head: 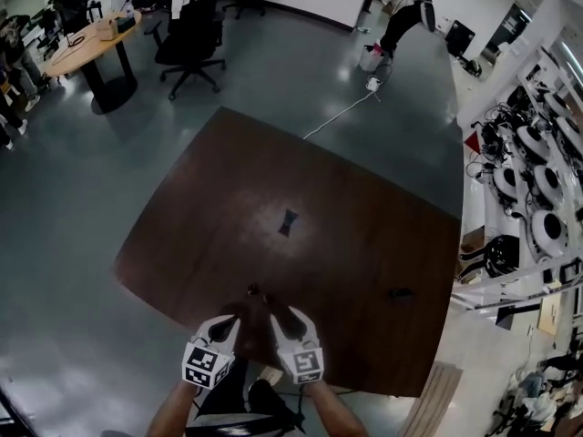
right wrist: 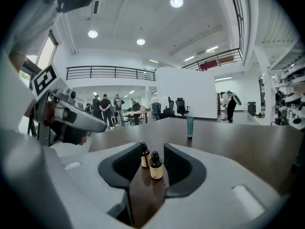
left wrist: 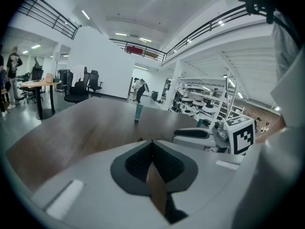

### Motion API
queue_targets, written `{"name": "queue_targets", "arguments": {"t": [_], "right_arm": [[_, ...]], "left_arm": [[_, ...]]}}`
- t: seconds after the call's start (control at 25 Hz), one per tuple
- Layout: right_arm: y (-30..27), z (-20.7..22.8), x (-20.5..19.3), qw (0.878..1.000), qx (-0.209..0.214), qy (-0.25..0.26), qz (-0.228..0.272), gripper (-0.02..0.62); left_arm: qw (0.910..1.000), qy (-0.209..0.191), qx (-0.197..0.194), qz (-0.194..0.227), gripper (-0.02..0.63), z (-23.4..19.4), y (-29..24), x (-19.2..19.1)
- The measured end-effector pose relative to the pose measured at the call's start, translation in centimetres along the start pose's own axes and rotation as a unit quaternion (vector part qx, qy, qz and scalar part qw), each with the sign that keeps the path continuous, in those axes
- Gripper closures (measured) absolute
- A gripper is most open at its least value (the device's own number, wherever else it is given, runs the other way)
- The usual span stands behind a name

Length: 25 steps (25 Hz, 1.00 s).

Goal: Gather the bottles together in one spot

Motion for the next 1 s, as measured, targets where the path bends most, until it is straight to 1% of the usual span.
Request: {"name": "queue_targets", "arguments": {"t": [0.04,0.16,0.32,0.48,0.6,0.8,1.0], "right_arm": [[0.8,0.2,0.4,1.000,-0.005,-0.006,0.005,0.456],[3.0,0.9,1.3,0.999,-0.030,-0.018,0.021,0.522],[5.7,1.4,2.4,0.997,-0.058,-0.017,0.037,0.546],[8.2,1.9,2.2,0.996,-0.083,-0.003,0.045,0.580],[9.6,1.9,2.8,0.996,-0.081,0.009,0.042,0.592],[11.1,2.7,3.1,0.996,-0.086,0.009,0.032,0.594],[11.8,3.8,5.4,0.995,-0.076,0.007,0.069,0.594]], "left_arm": [[1.0000,-0.003,-0.004,0.002,0.606,0.4,0.0,0.2],[0.9997,-0.015,-0.016,0.012,0.606,1.7,-0.2,0.9],[0.9988,-0.032,-0.030,0.023,0.606,3.7,0.0,1.5],[0.9975,-0.046,-0.041,0.036,0.606,5.9,0.1,1.9],[0.9966,-0.054,-0.042,0.046,0.606,7.3,0.3,2.4],[0.9948,-0.068,-0.037,0.066,0.606,9.1,0.5,2.9],[0.9930,-0.074,-0.032,0.087,0.606,10.2,1.0,4.1]]}}
Point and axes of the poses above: the fingertips, and each gripper's own axes: y backward along the fingers, z to its right, x out of its top, the point moved 9 cm from there along y, backward along the fingers, and after that the axes turned 3 degrees about y, right-handed, at the moved point
